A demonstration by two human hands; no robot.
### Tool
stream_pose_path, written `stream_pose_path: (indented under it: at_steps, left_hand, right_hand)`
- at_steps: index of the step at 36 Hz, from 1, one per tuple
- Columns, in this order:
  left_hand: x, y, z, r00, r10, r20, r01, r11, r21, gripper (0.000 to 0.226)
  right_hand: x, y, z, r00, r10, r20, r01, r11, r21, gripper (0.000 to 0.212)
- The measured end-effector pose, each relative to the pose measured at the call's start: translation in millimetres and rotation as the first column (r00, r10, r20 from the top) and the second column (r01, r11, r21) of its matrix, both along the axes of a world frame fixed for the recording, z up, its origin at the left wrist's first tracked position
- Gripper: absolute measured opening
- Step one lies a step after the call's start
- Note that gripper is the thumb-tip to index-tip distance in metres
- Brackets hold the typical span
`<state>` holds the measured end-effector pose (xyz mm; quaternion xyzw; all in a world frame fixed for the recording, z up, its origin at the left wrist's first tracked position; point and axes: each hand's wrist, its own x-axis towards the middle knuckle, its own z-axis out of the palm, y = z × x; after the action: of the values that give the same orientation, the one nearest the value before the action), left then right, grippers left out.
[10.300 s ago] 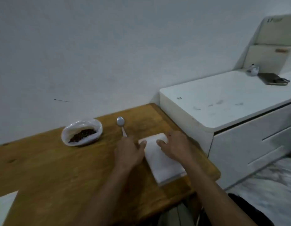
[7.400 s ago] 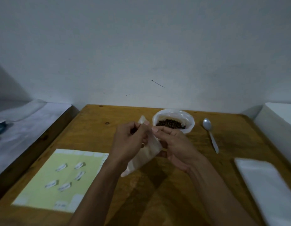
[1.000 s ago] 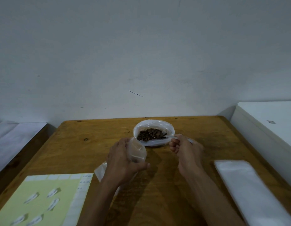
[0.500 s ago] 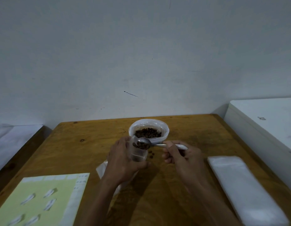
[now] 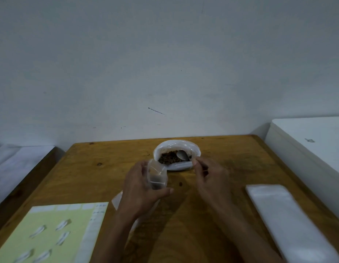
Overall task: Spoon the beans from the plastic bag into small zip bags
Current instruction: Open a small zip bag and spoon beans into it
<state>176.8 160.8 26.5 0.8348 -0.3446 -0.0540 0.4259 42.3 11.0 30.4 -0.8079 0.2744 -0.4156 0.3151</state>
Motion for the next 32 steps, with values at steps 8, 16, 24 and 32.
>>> stream_pose_path:
  at_steps: [8,16,24,32]
  left_hand:
    - [7.4,5.2,-4.3,1.0,-0.003,0.004,0.003,1.0,0.02,0.105]
    - [8.9,3.7,-3.3,1.0,-0.002,-0.015,0.003,0.999,0.047,0.108]
    - [8.0,2.0,-4.1,0.998,0.0,-0.058,0.004,0.998,0.066,0.111]
    - [7.6,-2.0,-4.3,0.999,0.011,-0.04,-0.006,0.992,0.125,0.115]
  right_hand:
    - [32.4,6.8,-9.6,0.989,-0.148,0.024,0.124,0.895,0.428,0.027]
    - [46.5,-2.2,-4.2,0.932,-0.333,0.144,0.019,0.441,0.897,0.009]
    - [39.8,-11.3,1.3,0.908,-0.36,0.213,-0.041,0.431,0.902,0.008]
    - [21.3,-10.0,11.7,0.917,-0.304,0.256,-0.068,0.515,0.854,0.01]
